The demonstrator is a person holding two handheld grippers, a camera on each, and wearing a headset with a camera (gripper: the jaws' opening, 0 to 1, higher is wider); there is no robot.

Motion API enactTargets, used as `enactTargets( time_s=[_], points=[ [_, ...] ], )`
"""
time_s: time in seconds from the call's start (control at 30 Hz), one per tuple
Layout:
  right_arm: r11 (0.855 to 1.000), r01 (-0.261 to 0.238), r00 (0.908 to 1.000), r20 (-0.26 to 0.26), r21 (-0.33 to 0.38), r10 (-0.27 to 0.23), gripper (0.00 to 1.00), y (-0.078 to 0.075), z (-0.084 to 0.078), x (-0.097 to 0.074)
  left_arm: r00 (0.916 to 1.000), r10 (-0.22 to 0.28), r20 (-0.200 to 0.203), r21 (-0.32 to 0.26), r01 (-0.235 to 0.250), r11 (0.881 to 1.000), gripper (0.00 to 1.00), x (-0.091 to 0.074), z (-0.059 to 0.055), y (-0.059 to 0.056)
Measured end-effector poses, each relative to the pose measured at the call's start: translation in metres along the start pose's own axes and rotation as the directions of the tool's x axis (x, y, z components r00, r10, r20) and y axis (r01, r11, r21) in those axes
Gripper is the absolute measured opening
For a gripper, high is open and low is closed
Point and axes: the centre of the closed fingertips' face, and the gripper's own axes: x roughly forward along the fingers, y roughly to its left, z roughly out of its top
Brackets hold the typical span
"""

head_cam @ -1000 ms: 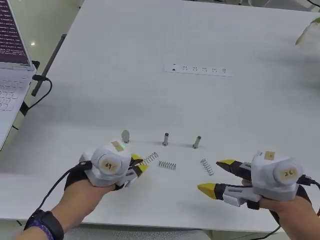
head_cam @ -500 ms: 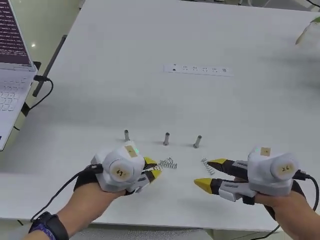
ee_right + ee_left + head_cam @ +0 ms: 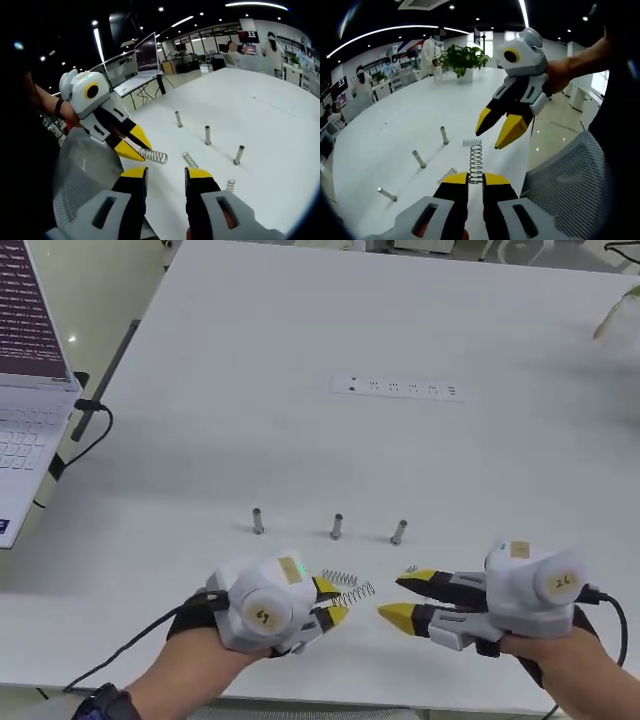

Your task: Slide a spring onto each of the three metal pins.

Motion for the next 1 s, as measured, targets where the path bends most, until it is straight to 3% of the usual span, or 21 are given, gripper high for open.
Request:
enactTargets(
  time_s=[0.37, 0.67, 1.0],
  points=[
    [0.997, -0.076, 0.9966, -0.034, -0.007, 0.076, 0.23, 0.015, -0.007, 0.007, 0.9988, -0.048, 0.003, 0.044, 0.048, 0.998, 0.02, 0.001, 0.005, -0.016],
    [0.992, -0.127, 0.9911, -0.038, 0.007, 0.128, 0.17, 0.023, -0.009, 0.009, 0.9974, -0.071, 0.010, 0.071, 0.070, 0.995, 0.02, 0.001, 0.010, -0.021],
    [0.989, -0.140, 0.9898, -0.020, 0.040, 0.141, 0.15, 0.024, -0.009, 0.006, 0.9960, -0.089, -0.007, 0.102, 0.089, 0.991, 0.02, 0.003, 0.007, -0.025]
  ],
)
